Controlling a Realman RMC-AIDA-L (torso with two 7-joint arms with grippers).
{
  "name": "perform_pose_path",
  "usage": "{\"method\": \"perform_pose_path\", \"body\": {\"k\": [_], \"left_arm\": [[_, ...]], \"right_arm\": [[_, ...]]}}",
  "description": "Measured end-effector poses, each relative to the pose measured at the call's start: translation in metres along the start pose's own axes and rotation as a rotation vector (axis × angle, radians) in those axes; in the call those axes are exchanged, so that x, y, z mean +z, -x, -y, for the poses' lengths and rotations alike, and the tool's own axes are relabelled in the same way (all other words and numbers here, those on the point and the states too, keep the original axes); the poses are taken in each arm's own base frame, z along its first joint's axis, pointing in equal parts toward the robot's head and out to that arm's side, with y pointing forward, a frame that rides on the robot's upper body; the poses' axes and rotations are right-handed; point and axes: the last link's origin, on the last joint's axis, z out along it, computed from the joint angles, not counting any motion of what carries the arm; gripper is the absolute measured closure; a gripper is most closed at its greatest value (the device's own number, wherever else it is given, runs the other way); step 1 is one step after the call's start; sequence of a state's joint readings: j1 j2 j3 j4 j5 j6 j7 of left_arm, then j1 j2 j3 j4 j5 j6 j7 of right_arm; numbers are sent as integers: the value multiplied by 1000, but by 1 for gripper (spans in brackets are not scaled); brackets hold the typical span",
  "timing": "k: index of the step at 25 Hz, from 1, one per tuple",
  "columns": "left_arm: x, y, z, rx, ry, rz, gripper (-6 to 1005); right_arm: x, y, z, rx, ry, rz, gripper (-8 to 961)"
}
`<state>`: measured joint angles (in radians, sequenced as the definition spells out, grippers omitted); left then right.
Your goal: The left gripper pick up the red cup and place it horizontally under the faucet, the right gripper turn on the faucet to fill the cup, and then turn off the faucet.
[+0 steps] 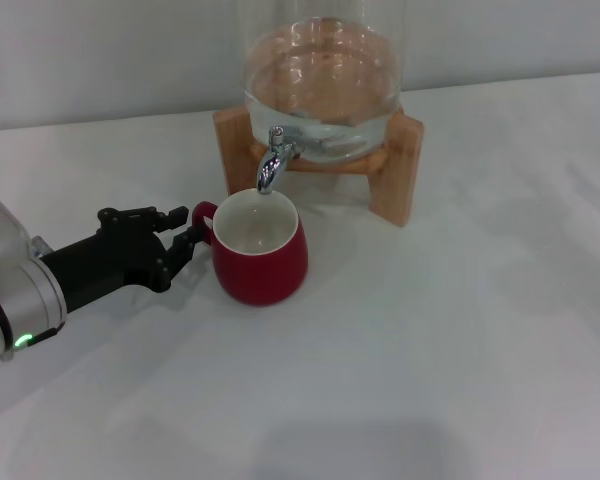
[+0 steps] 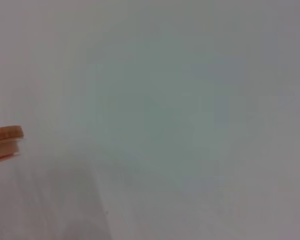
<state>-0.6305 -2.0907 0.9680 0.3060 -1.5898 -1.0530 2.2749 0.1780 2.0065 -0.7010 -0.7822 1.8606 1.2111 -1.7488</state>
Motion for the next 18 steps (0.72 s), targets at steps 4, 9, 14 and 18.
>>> {"method": "perform_pose_path", "body": {"k": [4,9,14,18], "left_arm": [[0,2,-6,7,28,7,734],[-2,7,-17,11,80,7,734],[-5,9,-23,-1,105,2,735],[-6,10,-24,3,108,2,735]], "right_arm": [[0,0,0,1,1,0,157],[0,0,0,0,1,0,157],[-1,0,1,2,-1,1,158],[0,1,1,4,-1,6,158]]}}
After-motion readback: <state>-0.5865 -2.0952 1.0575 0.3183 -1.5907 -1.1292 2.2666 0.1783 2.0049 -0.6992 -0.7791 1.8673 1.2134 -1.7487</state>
